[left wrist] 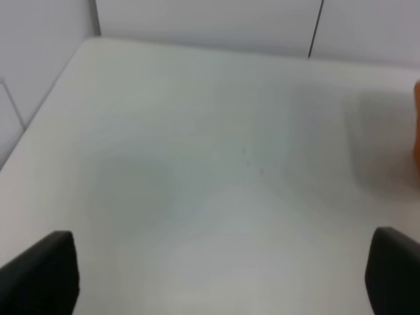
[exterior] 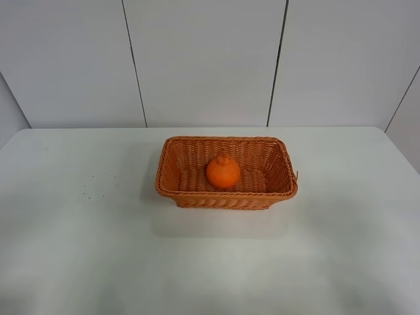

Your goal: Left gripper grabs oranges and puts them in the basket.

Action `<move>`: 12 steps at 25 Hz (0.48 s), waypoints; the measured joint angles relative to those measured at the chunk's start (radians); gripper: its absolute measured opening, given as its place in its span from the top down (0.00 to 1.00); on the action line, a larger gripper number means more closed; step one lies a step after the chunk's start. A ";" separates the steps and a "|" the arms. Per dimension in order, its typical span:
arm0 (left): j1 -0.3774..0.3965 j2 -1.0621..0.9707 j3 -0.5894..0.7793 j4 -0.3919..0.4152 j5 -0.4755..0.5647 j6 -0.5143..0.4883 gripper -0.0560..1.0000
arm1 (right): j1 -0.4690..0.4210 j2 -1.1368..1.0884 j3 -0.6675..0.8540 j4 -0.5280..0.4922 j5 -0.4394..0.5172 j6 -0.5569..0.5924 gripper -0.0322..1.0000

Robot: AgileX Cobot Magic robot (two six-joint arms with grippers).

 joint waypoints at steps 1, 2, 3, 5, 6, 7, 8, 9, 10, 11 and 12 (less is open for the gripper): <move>0.000 0.000 0.000 0.000 0.018 0.004 0.03 | 0.000 0.000 0.000 0.000 0.000 0.000 0.30; 0.000 0.000 0.000 0.000 0.035 0.006 0.03 | 0.000 0.000 0.000 0.000 0.000 0.000 0.30; 0.000 0.000 0.001 0.000 0.042 0.008 0.03 | 0.000 0.000 0.000 0.000 0.000 0.000 0.30; 0.000 0.000 0.017 0.000 0.042 0.008 0.03 | 0.000 0.000 0.000 0.000 0.000 0.000 0.30; 0.000 0.000 0.035 0.000 0.042 0.008 0.03 | 0.000 0.000 0.000 0.000 0.000 0.000 0.30; 0.000 0.000 0.056 0.000 0.042 0.008 0.03 | 0.000 0.000 0.000 0.000 0.000 0.000 0.30; 0.000 0.000 0.074 -0.001 0.042 0.008 0.03 | 0.000 0.000 0.000 0.000 0.000 0.000 0.30; 0.000 0.000 0.095 -0.003 0.042 0.008 0.03 | 0.000 0.000 0.000 0.000 0.000 0.000 0.30; 0.000 0.000 0.112 -0.007 0.042 0.008 0.03 | 0.000 0.000 0.000 0.000 0.000 0.000 0.30; 0.000 0.000 0.119 -0.013 0.043 0.008 0.03 | 0.000 0.000 0.000 0.000 0.000 0.000 0.30; 0.000 0.000 0.122 -0.019 0.043 0.008 0.03 | 0.000 0.000 0.000 0.000 0.000 0.000 0.30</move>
